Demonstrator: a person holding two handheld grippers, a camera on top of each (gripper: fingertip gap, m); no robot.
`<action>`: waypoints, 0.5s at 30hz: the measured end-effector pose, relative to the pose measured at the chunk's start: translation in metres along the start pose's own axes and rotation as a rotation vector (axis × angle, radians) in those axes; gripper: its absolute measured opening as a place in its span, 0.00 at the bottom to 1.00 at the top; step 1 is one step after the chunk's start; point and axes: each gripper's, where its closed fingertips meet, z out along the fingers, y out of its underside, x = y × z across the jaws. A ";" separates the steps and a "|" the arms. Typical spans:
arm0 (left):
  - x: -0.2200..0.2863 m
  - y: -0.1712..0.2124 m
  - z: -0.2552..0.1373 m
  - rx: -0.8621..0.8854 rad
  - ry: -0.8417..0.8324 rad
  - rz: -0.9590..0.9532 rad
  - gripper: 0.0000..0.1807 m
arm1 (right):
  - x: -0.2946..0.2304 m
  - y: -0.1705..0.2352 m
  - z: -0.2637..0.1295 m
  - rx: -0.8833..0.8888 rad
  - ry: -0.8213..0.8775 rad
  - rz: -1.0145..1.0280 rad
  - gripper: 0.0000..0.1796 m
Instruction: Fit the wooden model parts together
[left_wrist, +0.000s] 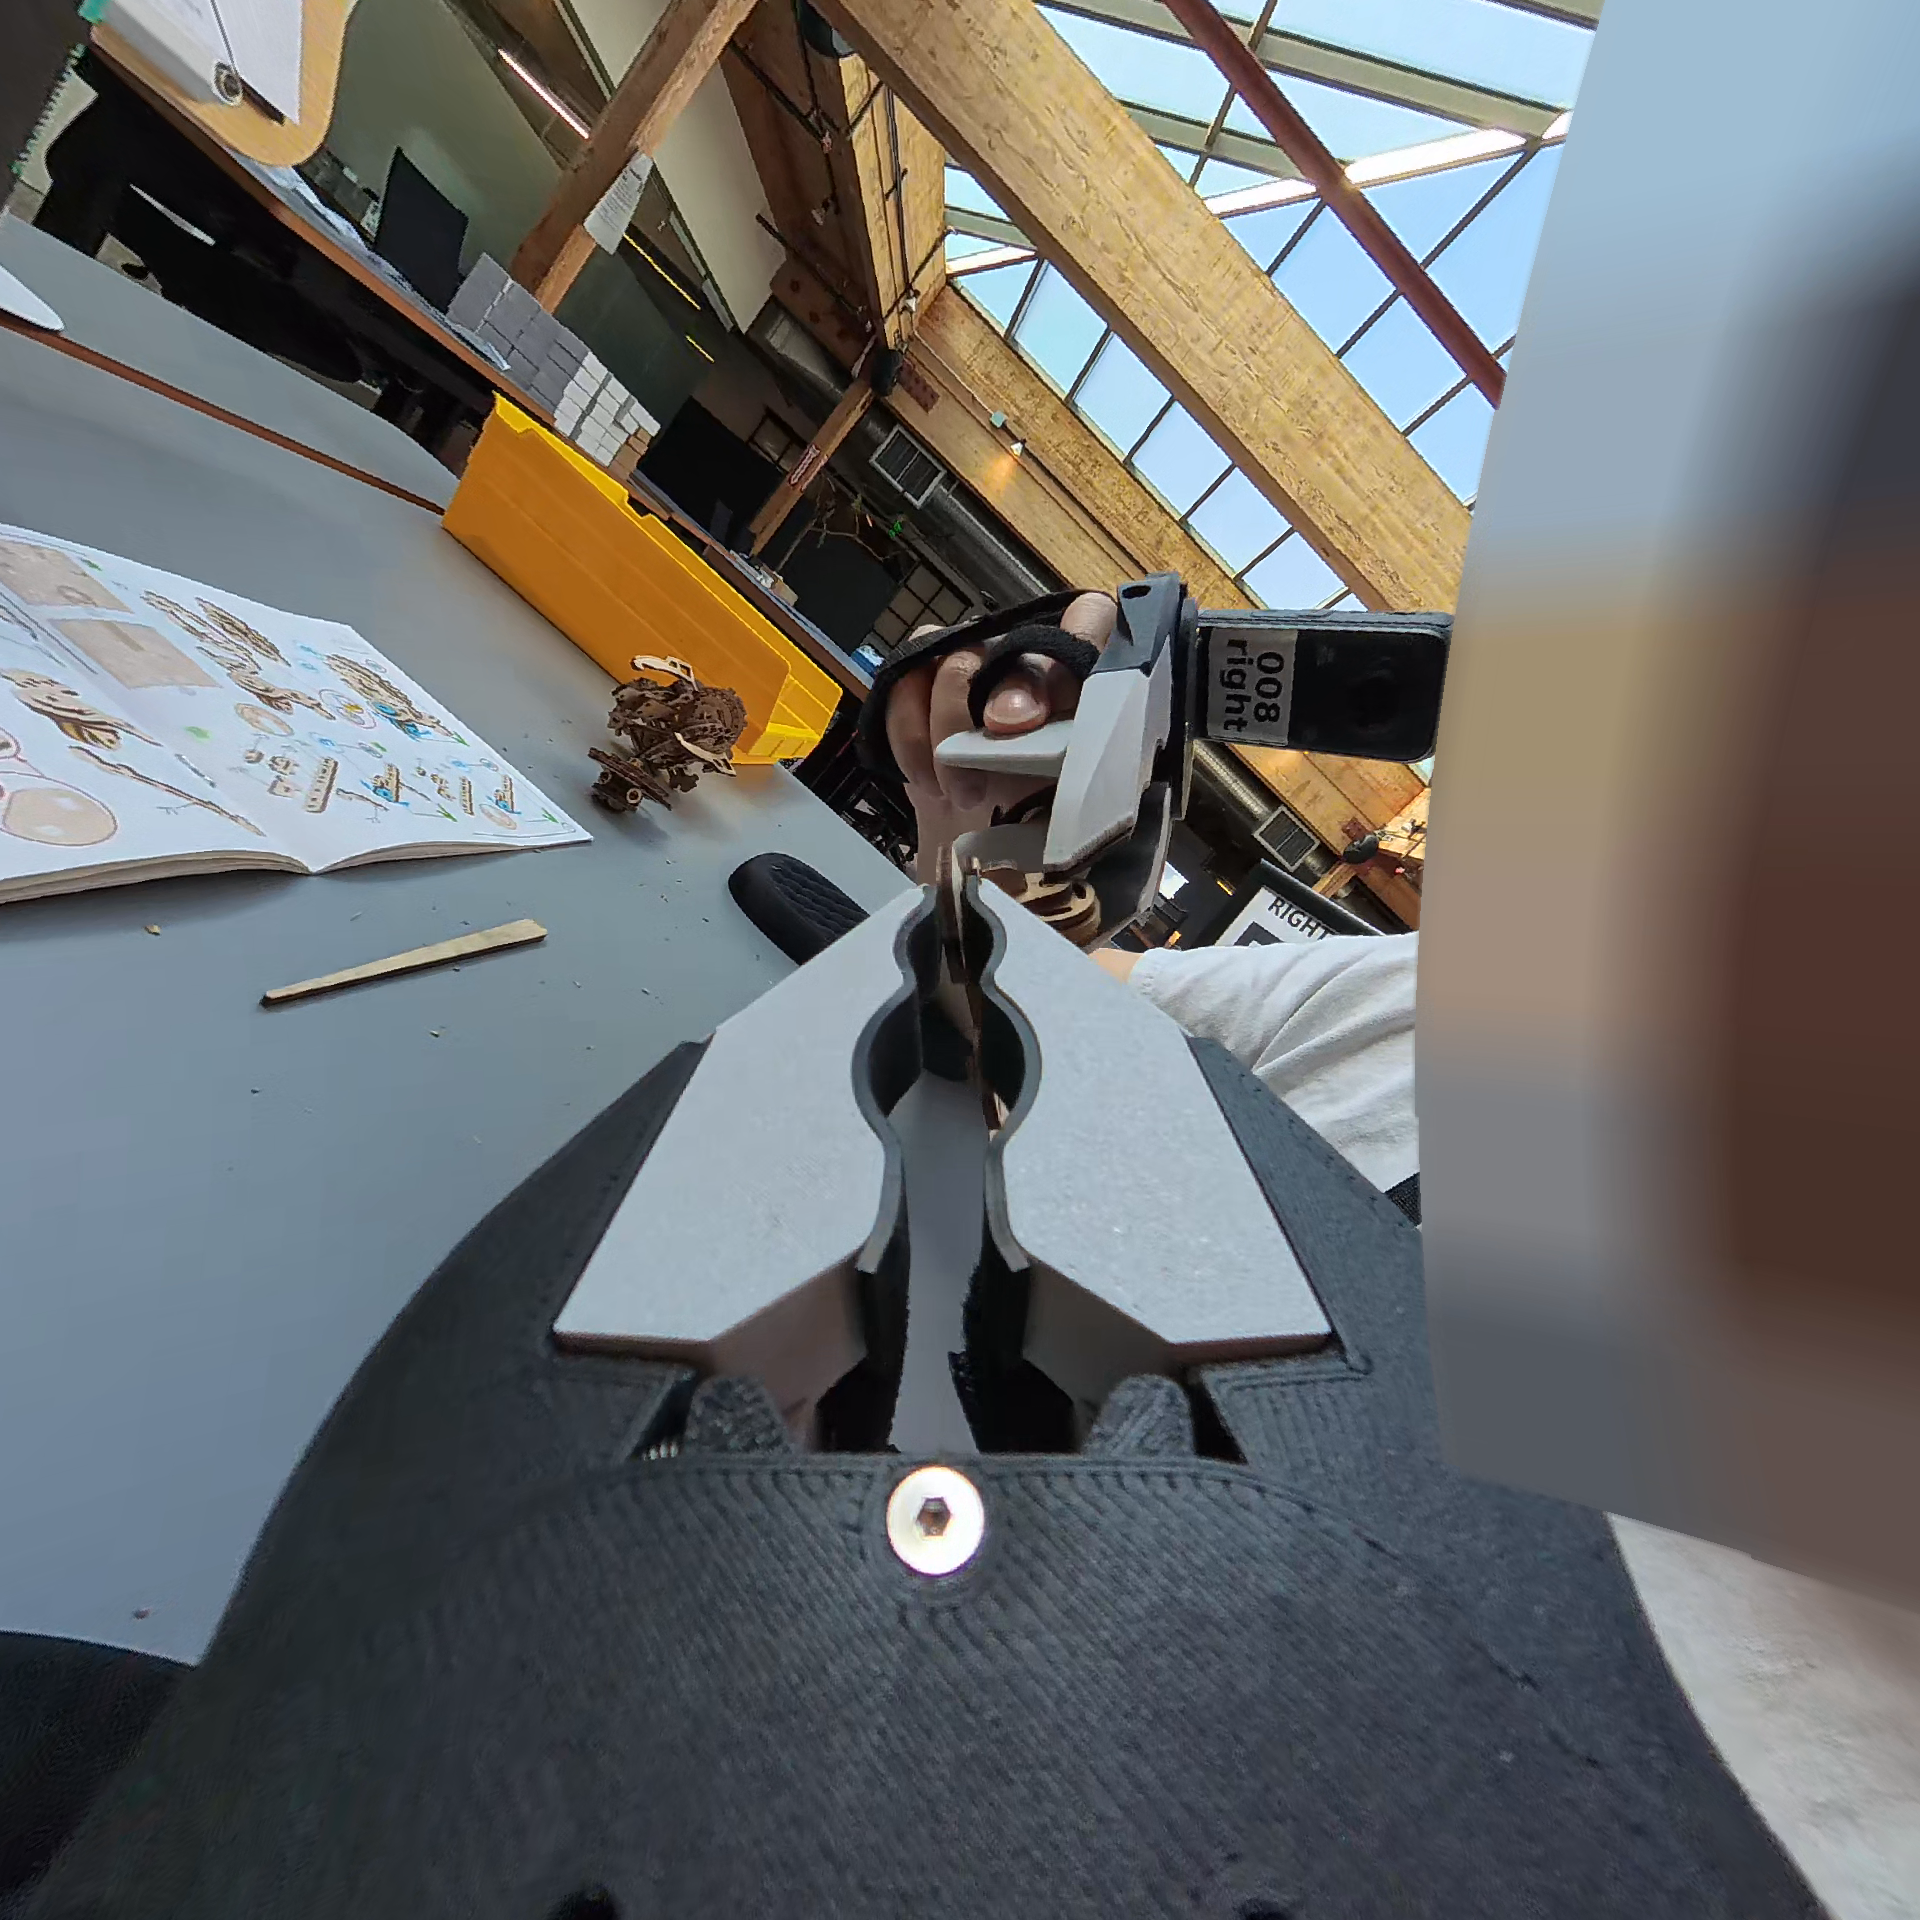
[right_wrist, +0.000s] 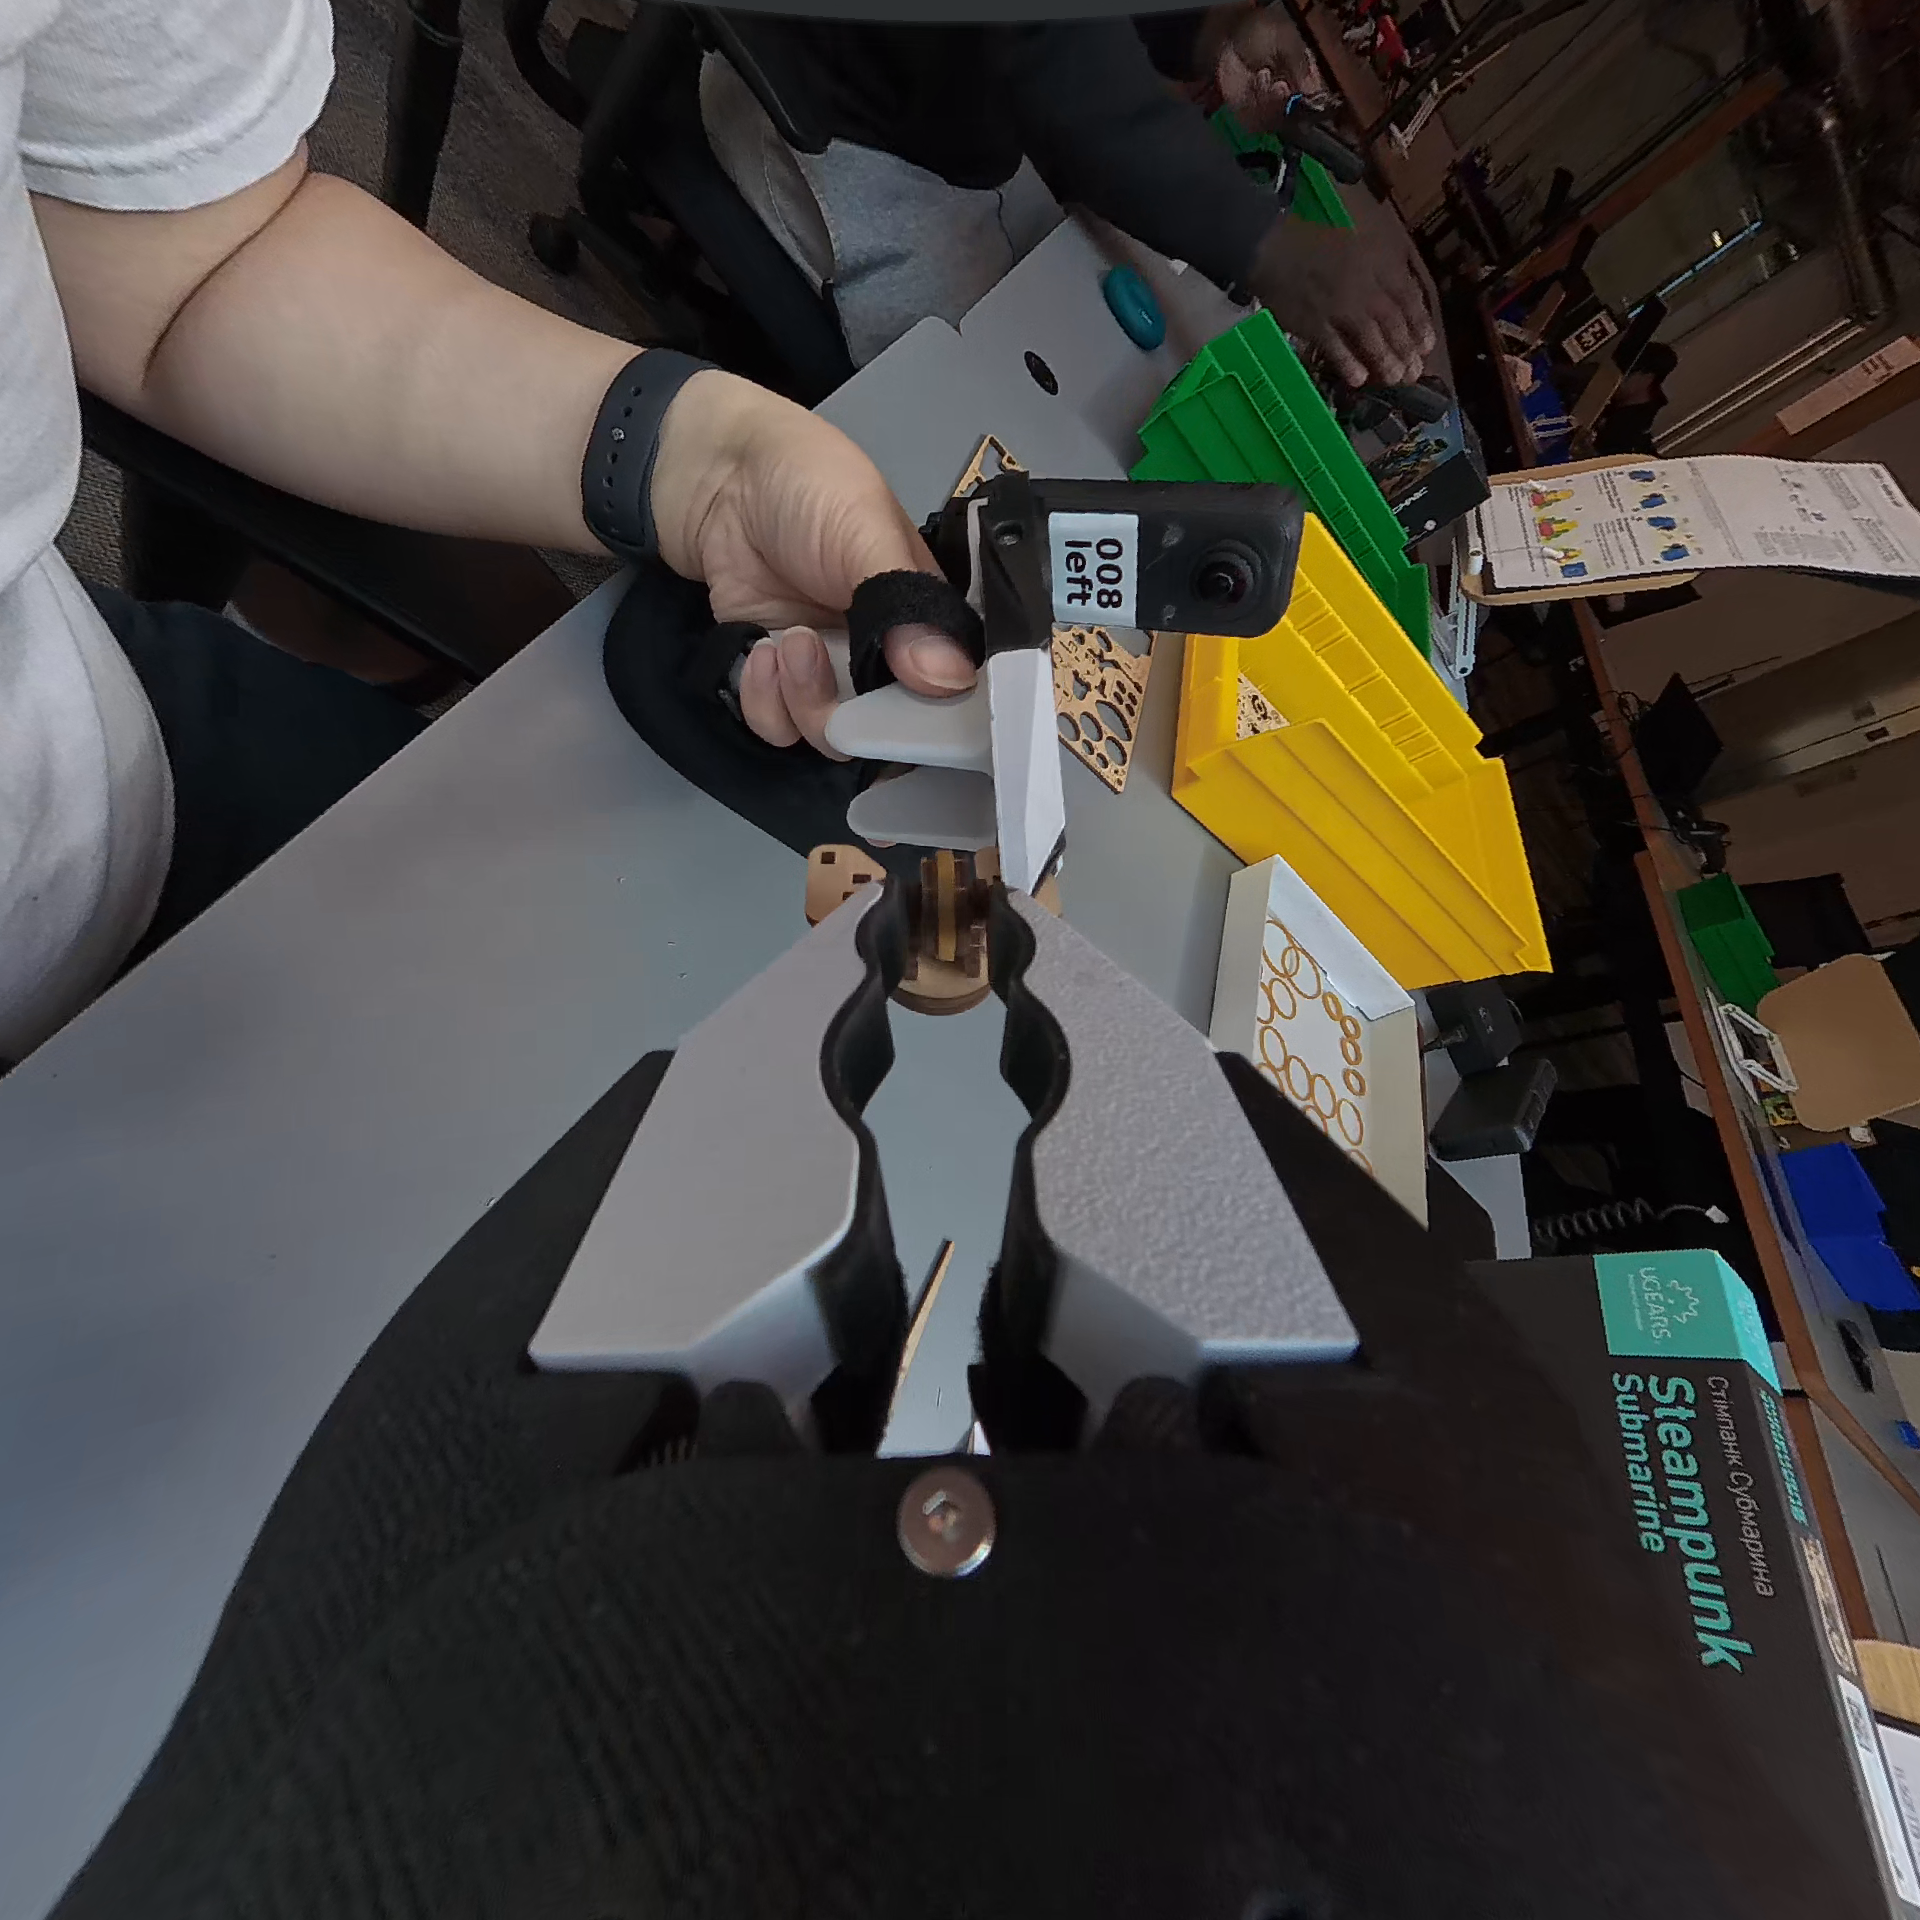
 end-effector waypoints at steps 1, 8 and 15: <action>-0.001 0.000 0.000 0.002 -0.006 -0.003 0.00 | 0.001 0.001 0.001 -0.001 0.002 0.004 0.08; -0.008 0.001 0.000 -0.002 -0.061 0.020 0.01 | 0.000 0.005 0.003 0.002 0.003 -0.005 0.07; 0.000 -0.008 -0.002 0.040 -0.040 0.060 0.00 | 0.005 0.001 0.003 0.042 0.014 0.036 0.08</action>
